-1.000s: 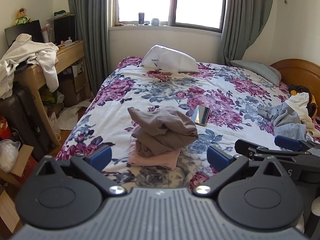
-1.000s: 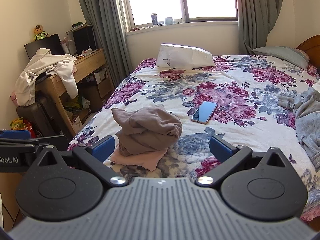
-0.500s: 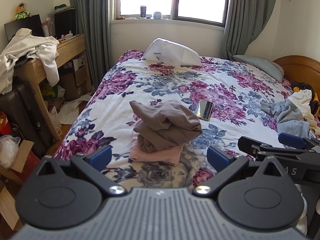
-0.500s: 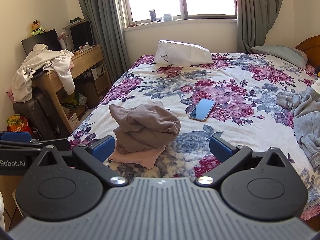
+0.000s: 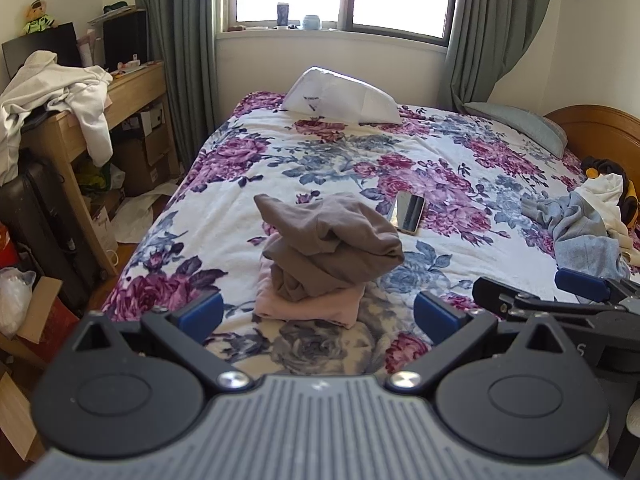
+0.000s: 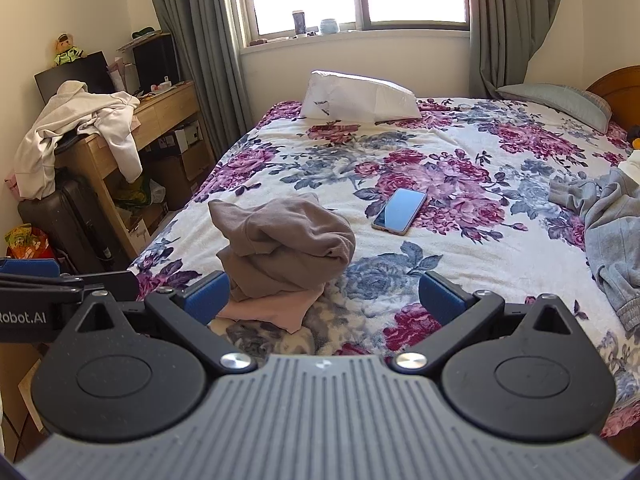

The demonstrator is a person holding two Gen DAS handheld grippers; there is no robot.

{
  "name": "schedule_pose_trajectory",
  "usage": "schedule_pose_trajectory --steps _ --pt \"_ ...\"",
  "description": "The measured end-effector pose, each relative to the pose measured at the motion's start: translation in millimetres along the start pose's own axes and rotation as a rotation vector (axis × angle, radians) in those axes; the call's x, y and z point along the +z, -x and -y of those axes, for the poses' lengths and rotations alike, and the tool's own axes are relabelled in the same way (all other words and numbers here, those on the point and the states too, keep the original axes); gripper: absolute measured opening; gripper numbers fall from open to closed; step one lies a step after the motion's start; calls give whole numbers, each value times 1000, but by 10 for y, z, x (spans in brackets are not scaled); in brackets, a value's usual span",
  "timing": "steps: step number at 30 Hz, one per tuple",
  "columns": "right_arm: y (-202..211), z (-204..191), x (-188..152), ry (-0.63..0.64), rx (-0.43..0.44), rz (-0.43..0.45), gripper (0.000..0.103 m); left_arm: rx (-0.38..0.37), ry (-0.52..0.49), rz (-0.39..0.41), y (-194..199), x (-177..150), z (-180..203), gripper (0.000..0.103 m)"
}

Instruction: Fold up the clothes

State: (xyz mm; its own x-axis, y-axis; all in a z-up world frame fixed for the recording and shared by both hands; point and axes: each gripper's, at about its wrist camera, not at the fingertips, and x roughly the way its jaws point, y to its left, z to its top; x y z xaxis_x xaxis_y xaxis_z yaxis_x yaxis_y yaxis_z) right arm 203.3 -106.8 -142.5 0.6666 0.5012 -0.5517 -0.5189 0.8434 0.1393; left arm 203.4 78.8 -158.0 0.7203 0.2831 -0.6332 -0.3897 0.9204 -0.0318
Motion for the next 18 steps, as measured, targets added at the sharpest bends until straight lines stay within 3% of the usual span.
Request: schedule_pose_trajectory --steps 18 --pt "-339 -54 44 -4 -4 -44 103 -9 9 -35 -312 83 -136 103"
